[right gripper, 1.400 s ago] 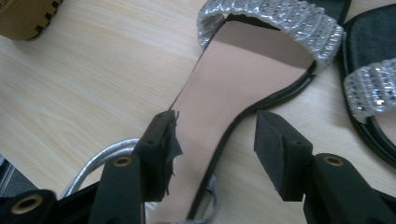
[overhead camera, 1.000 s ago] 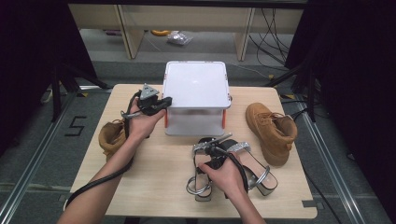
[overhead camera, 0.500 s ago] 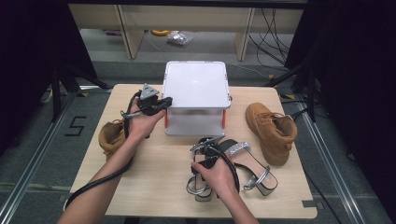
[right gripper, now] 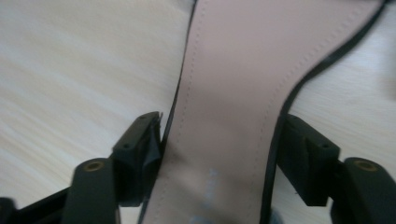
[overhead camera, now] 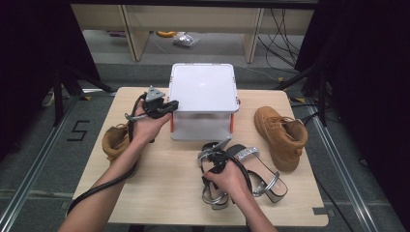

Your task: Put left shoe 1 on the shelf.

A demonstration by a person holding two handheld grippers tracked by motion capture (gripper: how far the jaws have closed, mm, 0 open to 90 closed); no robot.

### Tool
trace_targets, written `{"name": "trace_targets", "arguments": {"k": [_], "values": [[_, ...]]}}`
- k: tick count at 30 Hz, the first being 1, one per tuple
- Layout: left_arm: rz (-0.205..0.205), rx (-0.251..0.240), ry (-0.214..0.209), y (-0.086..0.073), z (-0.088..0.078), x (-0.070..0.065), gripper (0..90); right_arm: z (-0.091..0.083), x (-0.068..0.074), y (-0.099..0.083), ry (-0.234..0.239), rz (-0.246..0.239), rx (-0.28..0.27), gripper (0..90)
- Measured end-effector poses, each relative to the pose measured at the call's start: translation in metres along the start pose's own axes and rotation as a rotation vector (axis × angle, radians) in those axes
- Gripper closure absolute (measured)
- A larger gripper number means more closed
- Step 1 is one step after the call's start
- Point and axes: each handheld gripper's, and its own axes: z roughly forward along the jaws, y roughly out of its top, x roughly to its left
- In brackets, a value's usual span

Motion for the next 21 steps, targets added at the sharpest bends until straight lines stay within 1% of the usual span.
{"name": "trace_targets", "arguments": {"k": [2,3,4,5,8,9,11,13,15,16,17,18,19,20,21], "values": [[0.0,0.001,0.0,0.0,0.0,0.0,86.0,-0.004,-0.004,-0.003,-0.019,-0.061,0.013,41.3],[0.0,0.001,0.0,0.0,0.0,0.0,86.0,-0.006,-0.007,-0.005,-0.033,-0.079,0.022,42.1],[-0.001,0.001,0.0,0.0,0.0,0.0,86.0,-0.006,-0.007,-0.005,-0.033,-0.079,0.022,42.1],[-0.002,0.001,-0.001,0.0,0.0,0.0,86.0,-0.007,-0.009,-0.007,-0.042,-0.112,0.026,42.4],[0.001,0.006,0.002,0.001,0.0,0.0,85.9,-0.007,-0.009,-0.008,-0.044,-0.115,0.022,42.2],[0.001,0.005,-0.001,0.001,0.0,0.0,85.9,-0.006,-0.008,-0.007,-0.059,-0.121,0.031,41.9],[0.001,0.004,-0.003,0.0,0.0,0.001,85.9,-0.005,-0.008,-0.006,-0.059,-0.122,0.029,41.3],[0.002,0.005,-0.003,0.0,0.0,0.001,85.9,-0.003,-0.007,-0.006,-0.059,-0.114,0.022,40.8],[0.002,0.006,-0.002,0.001,0.0,0.001,85.9,0.003,-0.007,-0.005,-0.066,-0.131,0.037,39.7],[0.001,0.01,-0.001,0.001,0.0,0.001,85.9,0.004,-0.006,-0.005,-0.074,-0.135,0.049,39.6],[-0.002,0.011,-0.003,0.002,0.0,0.001,85.9,0.005,-0.006,-0.004,-0.088,-0.153,0.06,38.5],[-0.002,0.011,-0.003,0.002,0.0,0.001,85.9,0.005,-0.006,-0.004,-0.088,-0.153,0.06,38.5],[-0.01,0.017,-0.003,0.002,0.0,0.001,85.9,0.007,-0.006,-0.002,-0.088,-0.148,0.083,38.5],[-0.01,0.017,-0.003,0.002,0.0,0.001,86.1,0.007,-0.006,-0.002,-0.088,-0.148,0.083,38.5],[-0.012,0.023,0.005,0.003,0.0,0.001,86.5,0.007,-0.005,0.0,-0.08,-0.169,0.101,40.8]]}}
